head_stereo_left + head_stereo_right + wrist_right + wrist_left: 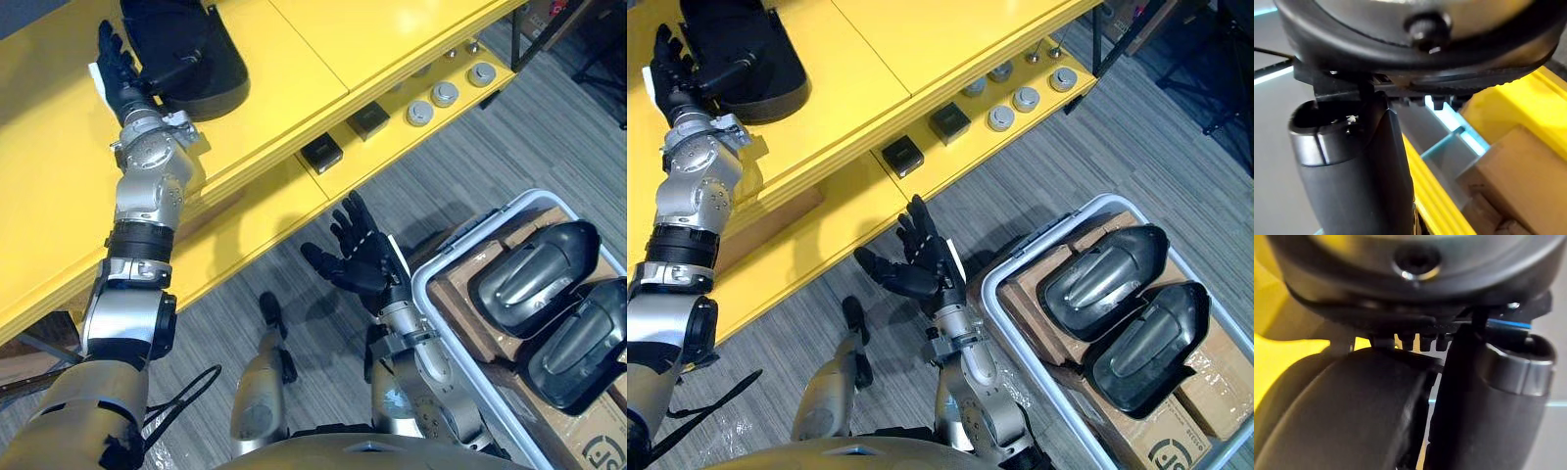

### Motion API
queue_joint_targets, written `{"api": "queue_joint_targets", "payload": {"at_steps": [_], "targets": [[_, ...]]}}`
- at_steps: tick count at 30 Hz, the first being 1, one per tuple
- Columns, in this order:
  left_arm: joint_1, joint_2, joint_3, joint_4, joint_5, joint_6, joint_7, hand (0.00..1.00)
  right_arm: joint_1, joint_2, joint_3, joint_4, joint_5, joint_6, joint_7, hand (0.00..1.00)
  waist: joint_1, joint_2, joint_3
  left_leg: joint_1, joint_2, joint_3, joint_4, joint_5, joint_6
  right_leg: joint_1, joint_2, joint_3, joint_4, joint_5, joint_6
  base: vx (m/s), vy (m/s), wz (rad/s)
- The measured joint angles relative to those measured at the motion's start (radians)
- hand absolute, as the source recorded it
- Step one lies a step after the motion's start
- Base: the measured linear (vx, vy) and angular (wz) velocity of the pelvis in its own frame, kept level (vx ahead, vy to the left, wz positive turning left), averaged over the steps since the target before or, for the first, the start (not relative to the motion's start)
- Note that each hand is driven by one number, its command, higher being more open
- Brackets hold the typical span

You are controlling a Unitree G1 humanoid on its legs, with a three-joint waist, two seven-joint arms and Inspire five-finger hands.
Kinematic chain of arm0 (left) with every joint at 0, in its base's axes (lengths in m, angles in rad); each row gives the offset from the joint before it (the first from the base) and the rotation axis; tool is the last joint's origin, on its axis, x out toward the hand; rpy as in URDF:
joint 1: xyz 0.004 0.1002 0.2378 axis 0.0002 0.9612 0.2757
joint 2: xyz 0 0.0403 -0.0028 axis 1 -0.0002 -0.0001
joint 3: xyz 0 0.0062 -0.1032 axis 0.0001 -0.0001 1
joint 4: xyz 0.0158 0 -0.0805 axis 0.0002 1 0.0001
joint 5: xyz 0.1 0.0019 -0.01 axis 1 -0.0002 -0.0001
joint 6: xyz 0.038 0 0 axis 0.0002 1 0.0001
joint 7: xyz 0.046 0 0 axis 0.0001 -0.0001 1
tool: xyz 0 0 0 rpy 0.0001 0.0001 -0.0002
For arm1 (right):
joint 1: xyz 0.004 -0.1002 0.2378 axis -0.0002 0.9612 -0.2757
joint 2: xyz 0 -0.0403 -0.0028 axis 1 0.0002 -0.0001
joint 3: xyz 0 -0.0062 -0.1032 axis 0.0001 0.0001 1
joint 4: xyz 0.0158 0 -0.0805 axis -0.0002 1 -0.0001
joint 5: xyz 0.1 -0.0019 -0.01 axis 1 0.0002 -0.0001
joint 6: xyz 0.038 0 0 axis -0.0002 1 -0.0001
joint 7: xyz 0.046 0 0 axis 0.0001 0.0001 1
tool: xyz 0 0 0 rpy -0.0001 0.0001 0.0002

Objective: Walk over and take three plastic housings, then place them on the shelf

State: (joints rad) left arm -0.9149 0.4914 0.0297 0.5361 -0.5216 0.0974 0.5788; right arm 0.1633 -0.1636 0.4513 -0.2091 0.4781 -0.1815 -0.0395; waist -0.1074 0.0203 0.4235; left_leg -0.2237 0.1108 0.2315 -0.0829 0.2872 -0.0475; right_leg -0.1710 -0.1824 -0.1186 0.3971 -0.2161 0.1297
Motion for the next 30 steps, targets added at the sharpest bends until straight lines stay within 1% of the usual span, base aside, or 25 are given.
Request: {"api": "queue_joint_targets", "payload": {"at_steps": [3,7,9,11,13,15,16,18,20,21,23,24,26,27,28,30], "targets": [[0.003,0.0,0.026,0.025,-0.023,-0.004,0.034,1.0,0.0,-0.001,0.008,-0.001,0.0,0.0,-0.014,1.0,-0.001,0.0,0.0,0.017,0.001,-0.002,0.0,-0.001,-0.003,0.017,0.0,-0.003,0.003,-0.004,-0.001,0.0,-0.01,0.01],[0.01,-0.001,0.03,0.046,-0.045,-0.016,0.074,1.0,0.001,-0.007,0.012,-0.005,-0.003,-0.001,-0.016,1.0,-0.006,0.003,-0.002,0.03,0.003,-0.004,-0.002,-0.006,-0.009,0.034,0.0,-0.007,0.001,-0.007,-0.003,0.0,0.0,0.0],[0.013,-0.001,0.03,0.063,-0.058,-0.031,0.077,1.0,0.001,-0.014,0.012,-0.005,-0.007,-0.001,-0.017,1.0,-0.006,0.003,-0.002,0.046,0.002,-0.003,-0.002,-0.008,-0.011,0.05,-0.001,-0.007,-0.004,-0.007,-0.003,0.02,-0.01,-0.02],[0.026,-0.003,0.033,0.084,-0.077,-0.045,0.069,1.0,0.0,-0.021,0.01,-0.005,-0.042,-0.004,-0.018,1.0,-0.007,0.003,-0.005,0.065,0.002,-0.002,-0.002,-0.013,-0.016,0.074,-0.001,-0.009,-0.015,-0.007,-0.003,0.03,-0.022,-0.01],[0.045,-0.005,0.033,0.087,-0.11,-0.061,0.038,1.0,-0.006,-0.021,0.007,-0.005,-0.059,-0.005,-0.017,1.0,-0.007,0.004,-0.012,0.078,0.003,-0.003,-0.002,-0.016,-0.017,0.091,-0.001,-0.012,-0.025,-0.007,-0.003,0.02,-0.013,0.01],[0.093,-0.012,0.033,0.085,-0.136,-0.078,-0.038,1.0,-0.025,-0.021,-0.005,-0.005,-0.082,-0.005,-0.012,1.0,-0.005,0.007,-0.032,0.095,0.001,-0.004,-0.002,-0.021,-0.017,0.119,-0.001,-0.016,-0.04,-0.007,-0.002,0.05,-0.026,0.03],[0.105,-0.016,0.033,0.085,-0.137,-0.078,-0.058,1.0,-0.032,-0.021,-0.01,-0.005,-0.083,-0.005,-0.01,1.0,-0.004,0.007,-0.041,0.099,0.001,-0.006,-0.002,-0.021,-0.016,0.127,-0.001,-0.02,-0.047,-0.007,-0.002,0.04,-0.019,0.08],[0.16,-0.034,0.031,0.077,-0.145,-0.075,-0.136,1.0,-0.055,-0.02,-0.024,-0.005,-0.102,-0.006,-0.007,1.0,-0.004,0.006,-0.087,0.114,-0.002,-0.015,-0.001,-0.018,-0.009,0.158,0.0,-0.035,-0.072,-0.003,0.001,0.06,-0.031,0.12],[0.211,-0.058,0.032,0.03,-0.123,-0.06,-0.145,1.0,-0.069,-0.019,-0.029,-0.005,-0.117,-0.01,-0.008,1.0,-0.002,0.007,-0.12,0.121,-0.005,-0.023,-0.001,-0.018,-0.009,0.176,0.0,-0.045,-0.09,-0.003,0.001,0.06,-0.038,0.13],[0.236,-0.066,0.032,0.008,-0.058,-0.041,-0.137,1.0,-0.079,-0.019,-0.028,-0.005,-0.118,-0.011,-0.008,1.0,0.0,0.006,-0.128,0.134,-0.005,-0.027,-0.001,-0.019,-0.009,0.196,0.001,-0.05,-0.099,-0.003,0.001,0.04,-0.036,0.12],[0.256,-0.065,0.038,-0.002,0.063,-0.029,-0.119,1.0,-0.083,-0.019,-0.028,-0.005,-0.121,-0.012,-0.009,1.0,0.0,0.01,-0.149,0.135,-0.005,-0.04,-0.001,-0.019,-0.009,0.208,0.003,-0.064,-0.104,-0.003,0.001,0.01,-0.033,0.15],[0.257,-0.062,0.046,-0.008,0.072,-0.029,-0.122,1.0,-0.083,-0.02,-0.029,-0.005,-0.127,-0.013,-0.011,1.0,0.002,0.011,-0.151,0.137,-0.005,-0.043,-0.001,-0.019,-0.009,0.212,0.004,-0.069,-0.104,-0.003,0.001,-0.01,-0.034,0.15],[0.258,-0.038,0.074,-0.065,0.092,-0.029,-0.139,1.0,-0.083,-0.025,-0.029,-0.005,-0.162,-0.016,-0.02,1.0,0.026,0.016,-0.162,0.148,-0.002,-0.048,-0.001,-0.021,-0.01,0.227,0.007,-0.075,-0.106,-0.004,0.0,-0.03,-0.026,0.09],[0.259,-0.026,0.079,-0.094,0.092,-0.03,-0.147,1.0,-0.089,-0.031,-0.029,-0.005,-0.177,-0.022,-0.024,1.0,0.033,0.021,-0.167,0.148,-0.002,-0.051,-0.001,-0.027,-0.012,0.233,0.008,-0.082,-0.107,-0.004,0.0,-0.05,-0.013,0.14],[0.26,-0.013,0.087,-0.122,0.092,-0.037,-0.156,1.0,-0.099,-0.035,-0.026,-0.005,-0.204,-0.031,-0.033,1.0,0.036,0.026,-0.17,0.148,-0.003,-0.057,-0.002,-0.031,-0.016,0.239,0.008,-0.091,-0.11,-0.004,0.0,-0.04,-0.002,0.22],[0.274,-0.005,0.1,-0.181,0.106,-0.064,-0.16,1.0,-0.119,-0.036,-0.02,-0.005,-0.239,-0.058,-0.053,1.0,0.055,0.042,-0.197,0.146,-0.005,-0.068,-0.002,-0.032,-0.014,0.246,0.007,-0.102,-0.117,-0.003,0.001,-0.03,0.001,0.17]]}}
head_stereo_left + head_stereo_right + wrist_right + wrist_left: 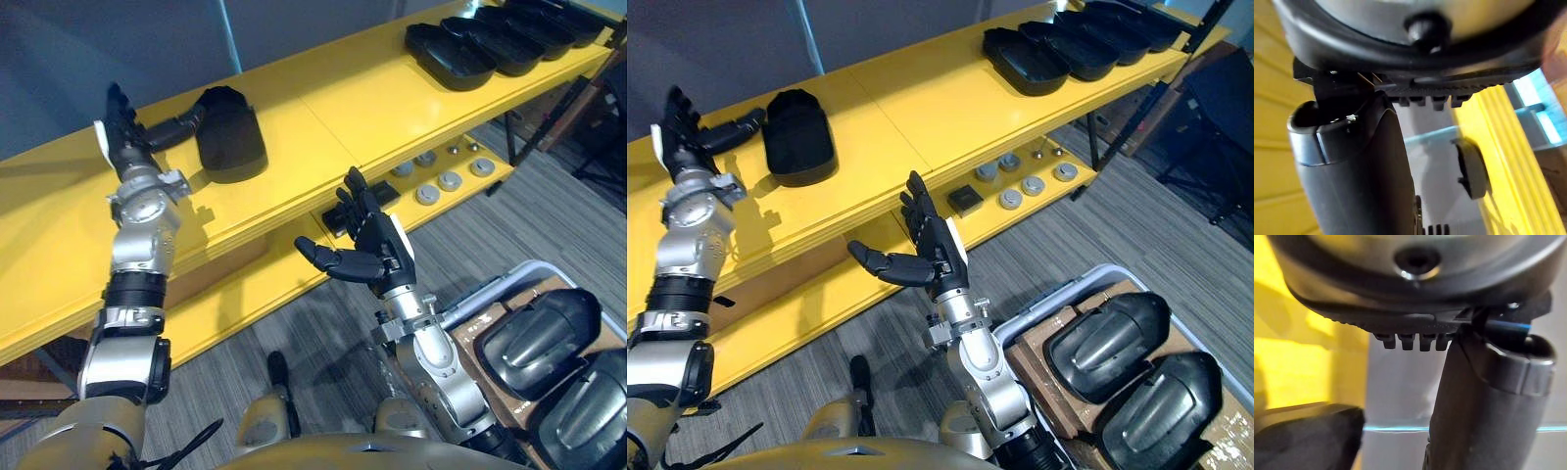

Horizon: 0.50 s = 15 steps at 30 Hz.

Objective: Walk over and take three plastic housings, then place them on the shelf

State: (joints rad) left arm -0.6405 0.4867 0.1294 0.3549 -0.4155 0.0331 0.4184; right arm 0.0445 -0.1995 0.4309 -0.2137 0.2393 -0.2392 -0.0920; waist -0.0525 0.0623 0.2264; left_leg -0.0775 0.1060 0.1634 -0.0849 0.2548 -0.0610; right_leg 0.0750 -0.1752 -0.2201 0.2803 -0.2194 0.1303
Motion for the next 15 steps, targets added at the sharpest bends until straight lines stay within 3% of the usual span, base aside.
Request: {"api": "queue_joint_targets", "payload": {"at_steps": [5,10,12,14,15], "targets": [[0.087,0.003,0.064,-0.066,0.155,-0.032,0.1,1.0,-0.067,0.001,0.024,0.0,0.021,-0.027,0.016,1.0,0.025,0.021,-0.077,-0.001,-0.008,-0.027,0.0,0.003,-0.003,0.02,-0.006,-0.035,-0.005,-0.002,0.0,0.02,-0.023,0.16],[0.242,-0.03,0.119,-0.211,0.153,-0.099,0.196,1.0,-0.113,0.008,0.071,0.023,0.02,-0.032,0.023,1.0,0.052,0.02,-0.085,-0.014,-0.016,-0.081,0.0,0.008,-0.01,0.04,-0.004,-0.087,-0.007,-0.008,-0.005,-0.01,-0.034,0.29],[0.348,-0.095,0.128,-0.328,0.151,-0.149,0.2,1.0,-0.149,0.018,0.09,0.082,0.021,-0.031,0.03,1.0,0.068,0.014,-0.091,-0.028,-0.024,-0.116,0.0,0.012,-0.015,0.047,-0.004,-0.117,-0.01,-0.012,-0.005,0.0,-0.032,0.42],[0.5,-0.215,0.117,-0.488,0.131,-0.211,0.156,1.0,-0.198,0.031,0.097,0.168,0.021,-0.029,0.045,1.0,0.11,0.007,-0.095,-0.05,-0.03,-0.156,0.001,0.02,-0.023,0.052,0.001,-0.154,-0.016,-0.013,-0.004,0.0,-0.038,0.47],[0.54,-0.24,0.114,-0.525,0.13,-0.215,0.141,1.0,-0.212,0.039,0.097,0.186,0.02,-0.028,0.042,1.0,0.118,0.007,-0.095,-0.057,-0.032,-0.168,0.001,0.026,-0.028,0.053,0.004,-0.165,-0.019,-0.013,-0.004,-0.01,-0.04,0.5]]}}
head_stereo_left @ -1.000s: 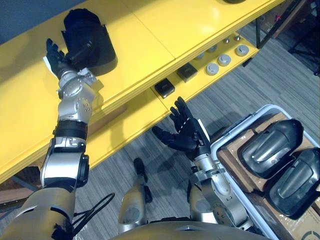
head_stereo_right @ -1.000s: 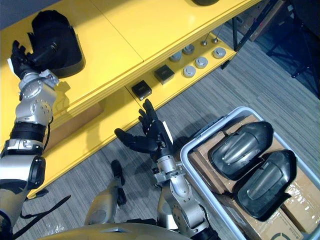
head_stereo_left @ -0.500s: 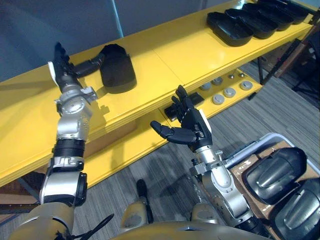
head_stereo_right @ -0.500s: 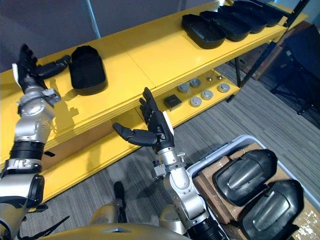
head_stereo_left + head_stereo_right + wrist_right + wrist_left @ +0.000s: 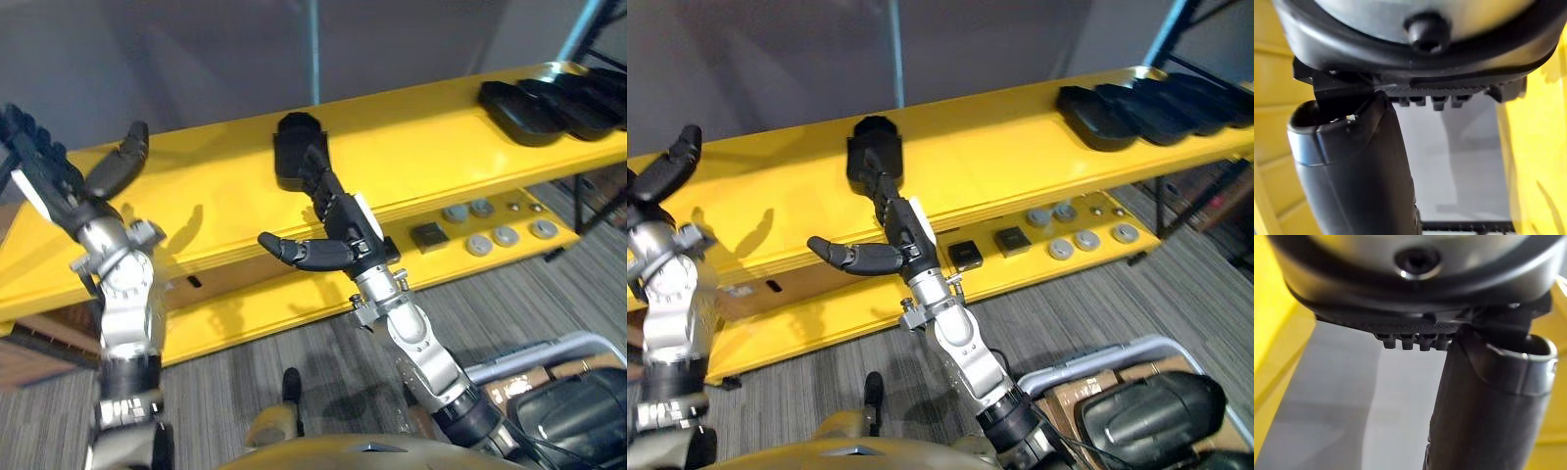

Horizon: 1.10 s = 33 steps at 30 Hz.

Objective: Walk over and take three plastic housings, then place them on the shelf

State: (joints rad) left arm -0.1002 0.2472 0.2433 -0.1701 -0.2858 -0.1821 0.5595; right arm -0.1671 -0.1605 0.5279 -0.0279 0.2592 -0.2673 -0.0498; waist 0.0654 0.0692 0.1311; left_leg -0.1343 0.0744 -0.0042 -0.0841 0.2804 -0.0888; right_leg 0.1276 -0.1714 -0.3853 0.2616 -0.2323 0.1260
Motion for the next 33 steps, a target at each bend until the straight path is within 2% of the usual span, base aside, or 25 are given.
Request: {"api": "queue_joint_targets", "payload": {"at_steps": [2,4,5,7,8,9,10,11,12,13,15,18,20,26,33], "targets": [[0.17,-0.096,-0.04,-0.118,-0.034,-0.015,-0.061,1.0,-0.062,0.043,-0.012,0.084,-0.002,0.018,-0.03,1.0,0.033,0.0,0.0,-0.012,-0.012,-0.049,0.0,0.005,-0.004,0.015,0.001,-0.04,-0.003,-0.005,0.001,-0.01,-0.041,0.55],[0.276,-0.142,-0.077,-0.176,-0.04,-0.015,-0.12,1.0,-0.12,0.072,-0.033,0.156,-0.008,0.027,-0.063,1.0,0.063,0.003,0.002,-0.018,-0.021,-0.087,0.0,0.006,-0.006,0.025,0.003,-0.067,-0.002,-0.013,-0.004,-0.02,-0.042,0.49],[0.33,-0.158,-0.095,-0.2,-0.065,-0.016,-0.179,1.0,-0.163,0.09,-0.051,0.197,-0.011,0.041,-0.089,1.0,0.077,0.008,0.004,-0.027,-0.028,-0.116,0.0,0.005,-0.007,0.028,0.011,-0.085,-0.001,-0.017,-0.006,-0.05,-0.056,0.49],[0.37,-0.165,-0.115,-0.217,-0.098,-0.019,-0.248,1.0,-0.221,0.105,-0.077,0.252,-0.018,0.046,-0.124,1.0,0.098,0.017,0.012,-0.042,-0.032,-0.15,-0.001,-0.005,-0.02,0.026,0.018,-0.112,0.0,-0.02,-0.01,-0.06,-0.045,0.46],[0.386,-0.163,-0.128,-0.217,-0.136,-0.03,-0.297,1.0,-0.269,0.12,-0.1,0.295,-0.02,0.057,-0.147,1.0,0.111,0.006,0.025,-0.062,-0.041,-0.158,0.003,-0.064,-0.091,0.016,0.001,-0.124,-0.009,-0.02,-0.015,-0.06,0.022,0.54],[0.387,-0.165,-0.129,-0.218,-0.178,-0.052,-0.357,1.0,-0.323,0.147,-0.137,0.328,-0.021,0.066,-0.173,1.0,0.123,-0.031,0.062,-0.098,-0.083,-0.163,0.141,-0.058,-0.011,0.002,-0.033,-0.136,-0.008,-0.018,-0.016,-0.04,0.016,0.38],[0.39,-0.165,-0.129,-0.22,-0.191,-0.067,-0.379,1.0,-0.34,0.157,-0.146,0.337,-0.02,0.071,-0.183,1.0,0.131,-0.03,0.072,-0.097,-0.084,-0.17,0.191,-0.088,0.005,-0.004,-0.033,-0.135,-0.006,-0.018,-0.015,-0.01,0.014,0.29],[0.389,-0.164,-0.129,-0.225,-0.207,-0.086,-0.406,1.0,-0.367,0.164,-0.159,0.342,-0.019,0.081,-0.197,1.0,0.127,-0.018,0.084,-0.094,-0.078,-0.181,0.169,-0.107,0.006,-0.012,-0.022,-0.137,-0.002,-0.014,-0.011,-0.02,-0.047,0.23],[0.385,-0.171,-0.13,-0.226,-0.237,-0.113,-0.449,1.0,-0.401,0.167,-0.178,0.375,-0.019,0.086,-0.207,1.0,0.127,-0.017,0.09,-0.093,-0.079,-0.195,0.117,-0.069,0.012,-0.031,-0.022,-0.14,-0.001,-0.011,-0.007,-0.03,-0.037,0.26],[0.385,-0.175,-0.131,-0.227,-0.256,-0.131,-0.472,1.0,-0.424,0.166,-0.19,0.401,-0.018,0.089,-0.212,1.0,0.13,-0.014,0.094,-0.093,-0.078,-0.195,0.096,-0.054,0.014,-0.04,-0.021,-0.142,-0.002,-0.008,-0.007,-0.04,-0.031,0.21],[0.381,-0.179,-0.14,-0.25,-0.32,-0.176,-0.539,1.0,-0.49,0.168,-0.25,0.478,-0.016,0.096,-0.246,1.0,0.146,-0.001,0.137,-0.079,-0.075,-0.197,0.061,-0.032,0.015,-0.041,-0.022,-0.145,-0.001,-0.004,-0.004,-0.03,-0.015,0.05],[0.386,-0.184,-0.153,-0.302,-0.376,-0.22,-0.593,1.0,-0.503,0.167,-0.307,0.498,-0.016,0.109,-0.295,1.0,0.157,0.001,0.163,-0.065,-0.071,-0.199,0.023,-0.02,0.006,-0.041,-0.02,-0.148,-0.001,-0.004,-0.004,-0.01,-0.028,0.02],[0.383,-0.184,-0.158,-0.322,-0.375,-0.247,-0.62,1.0,-0.533,0.166,-0.325,0.498,-0.016,0.116,-0.337,1.0,0.152,0.002,0.18,-0.063,-0.064,-0.199,0.008,-0.013,0.002,-0.051,-0.016,-0.145,0.003,-0.005,-0.006,-0.04,-0.065,-0.04],[0.364,-0.182,-0.234,-0.324,-0.371,-0.25,-0.652,1.0,-0.614,0.156,-0.358,0.506,-0.019,0.129,-0.368,1.0,0.149,0.008,0.229,-0.066,-0.056,-0.198,0.002,-0.002,0.005,-0.072,-0.016,-0.138,0.036,-0.013,-0.015,-0.02,-0.062,-0.03],[0.323,-0.177,-0.25,-0.322,-0.368,-0.248,-0.655,1.0,-0.674,0.147,-0.362,0.539,-0.028,0.126,-0.378,1.0,0.141,0.008,0.262,-0.066,-0.053,-0.194,0.001,-0.001,0.005,-0.082,-0.018,-0.131,0.05,-0.019,-0.02,-0.02,-0.043,-0.02]]}}
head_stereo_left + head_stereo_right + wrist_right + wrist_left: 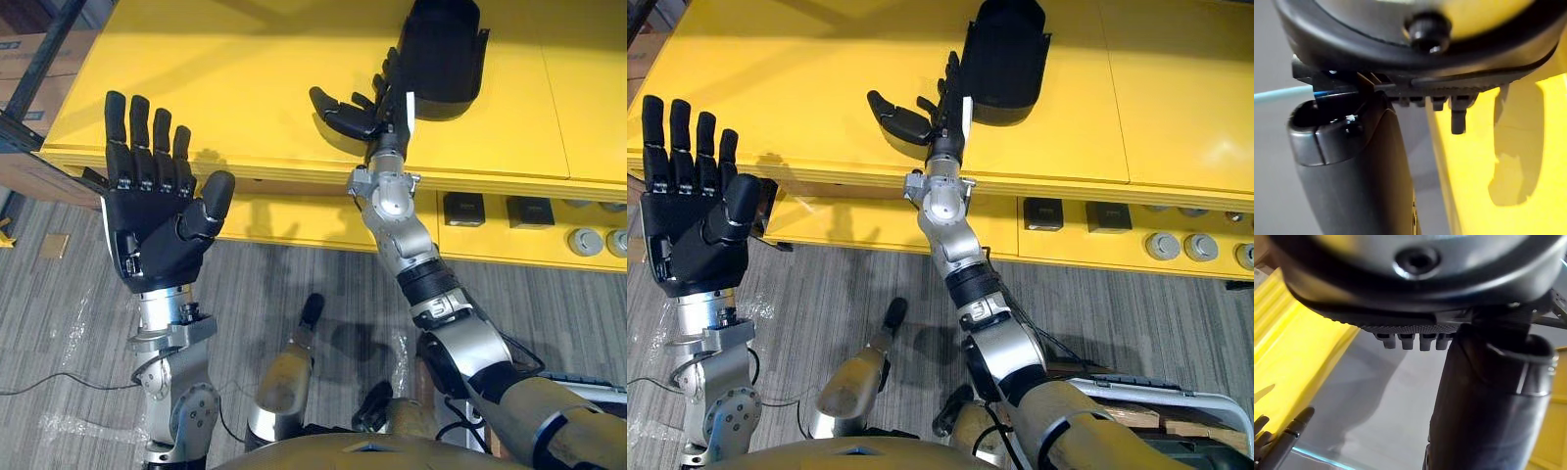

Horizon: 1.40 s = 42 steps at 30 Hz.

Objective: Walk over and take three plastic housings, then place them on the shelf

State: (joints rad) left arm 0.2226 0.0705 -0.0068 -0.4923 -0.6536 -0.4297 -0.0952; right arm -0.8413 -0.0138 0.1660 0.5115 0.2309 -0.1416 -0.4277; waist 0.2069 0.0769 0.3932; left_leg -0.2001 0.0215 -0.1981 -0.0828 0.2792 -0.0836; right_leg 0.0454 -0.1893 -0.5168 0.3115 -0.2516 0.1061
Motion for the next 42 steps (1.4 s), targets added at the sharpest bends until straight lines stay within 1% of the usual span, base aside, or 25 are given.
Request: {"api": "queue_joint_targets", "payload": {"at_steps": [3,7,12,15,20,23,26,28,31,33,34,36,37,38,39,40,42], "targets": [[0.0,0.009,-0.01,0.003,0.002,0.0,0.0,1.0,-0.002,0.0,0.0,0.002,-0.001,-0.005,0.001,1.0,-0.007,0.001,0.015,-0.001,0.002,0.004,0.0,0.0,-0.001,-0.002,0.0,0.002,0.002,0.0,0.0,-0.02,-0.015,-0.02],[-0.001,0.008,-0.014,0.023,0.004,0.002,0.005,1.0,-0.004,0.011,0.002,0.002,-0.003,-0.012,0.005,1.0,-0.009,0.0,0.017,-0.001,0.006,0.024,0.0,0.0,0.0,-0.014,0.0,0.023,0.002,0.001,0.0,-0.03,-0.032,-0.13],[-0.019,0.008,-0.016,0.023,0.042,0.023,0.025,1.0,-0.004,0.026,0.004,0.002,-0.039,-0.002,-0.004,1.0,-0.017,-0.001,0.017,0.001,0.011,0.045,0.0,0.002,0.005,-0.025,0.0,0.045,0.002,0.005,0.003,-0.02,-0.029,-0.13],[-0.019,0.008,-0.017,0.023,0.047,0.024,0.032,1.0,0.002,0.046,0.006,0.002,-0.066,0.002,-0.025,1.0,-0.021,-0.003,0.02,0.012,0.016,0.067,0.0,0.001,0.006,-0.027,0.0,0.062,0.001,0.01,0.005,-0.02,-0.042,-0.21],[-0.018,0.008,-0.019,0.024,0.077,0.025,0.044,1.0,0.017,0.059,0.011,-0.013,-0.066,0.011,-0.036,1.0,-0.032,-0.005,0.021,0.02,0.021,0.083,0.0,-0.002,0.006,-0.029,0.003,0.08,-0.001,0.015,0.005,-0.02,-0.047,-0.1],[-0.018,0.008,-0.019,0.024,0.077,0.034,0.044,1.0,0.027,0.06,0.011,-0.019,-0.066,0.007,-0.034,1.0,-0.037,-0.005,0.021,0.025,0.02,0.087,0.0,-0.003,0.006,-0.026,0.002,0.083,-0.001,0.016,0.006,-0.01,-0.048,-0.04],[-0.018,0.008,-0.02,0.028,0.077,0.043,0.048,1.0,0.041,0.06,0.013,-0.018,-0.066,0.003,-0.014,1.0,-0.044,-0.006,0.021,0.035,0.016,0.088,0.0,-0.004,0.006,-0.016,0.002,0.084,-0.002,0.017,0.006,-0.01,-0.043,-0.02],[-0.018,0.008,-0.02,0.029,0.086,0.044,0.055,1.0,0.043,0.059,0.013,-0.018,-0.066,-0.001,0.007,1.0,-0.046,-0.006,0.021,0.035,0.016,0.088,0.0,-0.009,0.005,-0.016,0.002,0.084,-0.003,0.016,0.006,0.0,0.0,0.0],[-0.015,0.008,-0.019,0.03,0.112,0.044,0.074,1.0,0.054,0.053,0.023,-0.018,-0.066,-0.014,0.066,1.0,-0.047,-0.007,0.02,0.035,0.017,0.088,0.0,-0.009,0.005,-0.016,0.003,0.084,-0.004,0.016,0.005,-0.01,-0.048,-0.01],[-0.015,0.009,-0.018,0.03,0.112,0.044,0.076,1.0,0.073,0.048,0.032,-0.024,-0.065,-0.038,0.117,1.0,-0.049,-0.007,0.02,0.037,0.017,0.087,0.0,-0.009,0.005,-0.013,0.004,0.083,-0.008,0.018,0.005,0.01,-0.051,-0.01],[-0.014,0.009,-0.017,0.03,0.112,0.044,0.076,1.0,0.089,0.046,0.042,-0.035,-0.059,-0.05,0.162,1.0,-0.049,-0.007,0.02,0.039,0.017,0.087,0.0,-0.009,0.005,-0.009,0.007,0.083,-0.015,0.021,0.006,0.01,-0.065,-0.03],[-0.013,0.009,-0.014,0.03,0.113,0.044,0.076,1.0,0.121,0.042,0.07,-0.077,-0.057,-0.055,0.221,1.0,-0.051,-0.01,0.019,0.04,0.017,0.088,0.0,-0.009,0.005,-0.007,0.011,0.085,-0.02,0.025,0.005,0.02,-0.069,-0.03],[-0.011,0.009,-0.012,0.03,0.114,0.044,0.077,1.0,0.17,0.03,0.102,-0.131,-0.062,-0.055,0.26,1.0,-0.051,-0.012,0.018,0.04,0.019,0.088,0.0,-0.009,0.005,-0.003,0.013,0.085,-0.029,0.028,0.005,0.03,-0.066,-0.02],[-0.006,0.009,-0.005,0.03,0.117,0.044,0.077,1.0,0.222,0.006,0.163,-0.178,-0.085,-0.055,0.292,1.0,-0.053,-0.014,0.016,0.043,0.023,0.091,0.0,-0.011,0.005,0.004,0.017,0.085,-0.045,0.034,0.006,0.03,-0.065,-0.04],[0.0,0.009,0.0,0.03,0.121,0.044,0.078,1.0,0.245,-0.002,0.188,-0.201,-0.105,-0.056,0.3,1.0,-0.055,-0.015,0.016,0.046,0.023,0.094,0.0,-0.012,0.006,0.009,0.019,0.087,-0.053,0.038,0.006,0.04,-0.053,-0.15],[0.017,0.008,0.013,0.03,0.139,0.044,0.078,1.0,0.282,-0.022,0.237,-0.242,-0.108,-0.053,0.319,1.0,-0.063,-0.021,0.013,0.054,0.025,0.105,0.0,-0.015,0.008,0.015,0.02,0.097,-0.065,0.044,0.007,0.03,-0.031,-0.24],[0.041,0.011,0.019,0.03,0.156,0.044,0.072,1.0,0.354,-0.041,0.296,-0.298,-0.109,-0.049,0.342,1.0,-0.075,-0.034,0.004,0.07,0.025,0.127,0.0,-0.027,0.007,0.03,0.023,0.115,-0.091,0.057,0.008,0.02,-0.018,-0.33]]}}
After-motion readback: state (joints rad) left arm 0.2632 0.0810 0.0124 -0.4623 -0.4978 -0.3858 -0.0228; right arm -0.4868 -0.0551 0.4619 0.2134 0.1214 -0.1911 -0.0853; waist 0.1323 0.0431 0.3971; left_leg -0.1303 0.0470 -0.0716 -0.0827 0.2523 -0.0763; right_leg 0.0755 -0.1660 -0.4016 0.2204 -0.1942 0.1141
